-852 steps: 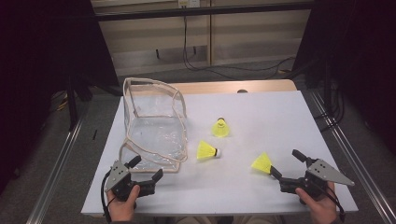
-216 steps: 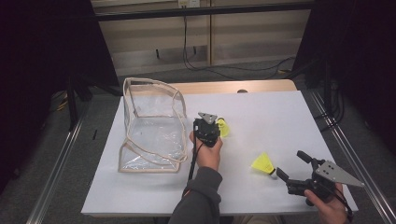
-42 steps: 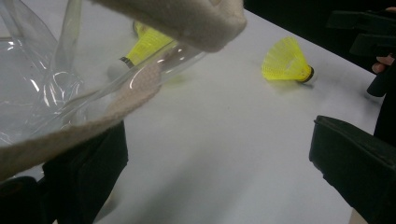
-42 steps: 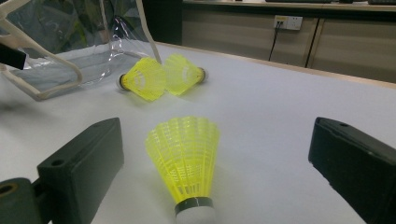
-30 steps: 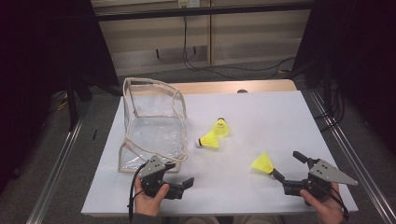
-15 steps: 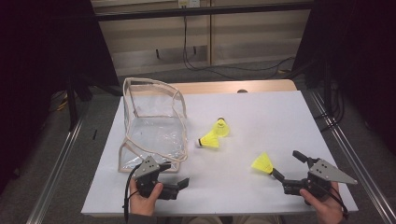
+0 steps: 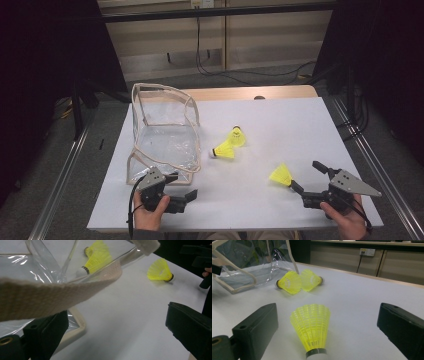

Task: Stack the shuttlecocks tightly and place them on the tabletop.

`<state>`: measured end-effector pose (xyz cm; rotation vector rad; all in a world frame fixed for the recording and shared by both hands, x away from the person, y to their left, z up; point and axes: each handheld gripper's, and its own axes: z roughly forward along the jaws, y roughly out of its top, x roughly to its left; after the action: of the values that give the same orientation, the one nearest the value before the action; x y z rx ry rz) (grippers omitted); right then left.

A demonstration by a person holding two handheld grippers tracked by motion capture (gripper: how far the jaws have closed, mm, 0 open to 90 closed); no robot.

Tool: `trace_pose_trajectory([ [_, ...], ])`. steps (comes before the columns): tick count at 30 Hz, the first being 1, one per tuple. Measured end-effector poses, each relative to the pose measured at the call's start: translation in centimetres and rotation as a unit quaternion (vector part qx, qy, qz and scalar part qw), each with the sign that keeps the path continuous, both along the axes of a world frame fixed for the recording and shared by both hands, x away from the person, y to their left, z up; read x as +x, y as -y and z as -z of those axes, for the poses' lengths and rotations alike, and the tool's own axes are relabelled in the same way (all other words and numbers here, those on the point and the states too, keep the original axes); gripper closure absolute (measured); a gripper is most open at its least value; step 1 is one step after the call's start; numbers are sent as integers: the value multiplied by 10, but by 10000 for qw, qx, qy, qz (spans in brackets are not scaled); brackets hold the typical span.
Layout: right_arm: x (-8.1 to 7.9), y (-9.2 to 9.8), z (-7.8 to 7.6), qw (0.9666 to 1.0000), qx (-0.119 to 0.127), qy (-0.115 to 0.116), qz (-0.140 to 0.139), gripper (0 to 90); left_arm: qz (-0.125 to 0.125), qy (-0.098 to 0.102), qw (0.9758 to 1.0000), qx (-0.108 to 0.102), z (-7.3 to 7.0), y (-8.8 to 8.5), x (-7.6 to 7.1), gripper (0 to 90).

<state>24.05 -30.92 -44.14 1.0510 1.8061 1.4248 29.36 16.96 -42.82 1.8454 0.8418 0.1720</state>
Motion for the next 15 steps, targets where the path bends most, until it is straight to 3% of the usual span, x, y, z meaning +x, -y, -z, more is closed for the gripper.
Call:
trace_pose_trajectory([
  [15, 2, -1, 0, 10000, 18, 11, -12, 31, -314, 88, 9995, -55, 2, -22, 6, 38],
])
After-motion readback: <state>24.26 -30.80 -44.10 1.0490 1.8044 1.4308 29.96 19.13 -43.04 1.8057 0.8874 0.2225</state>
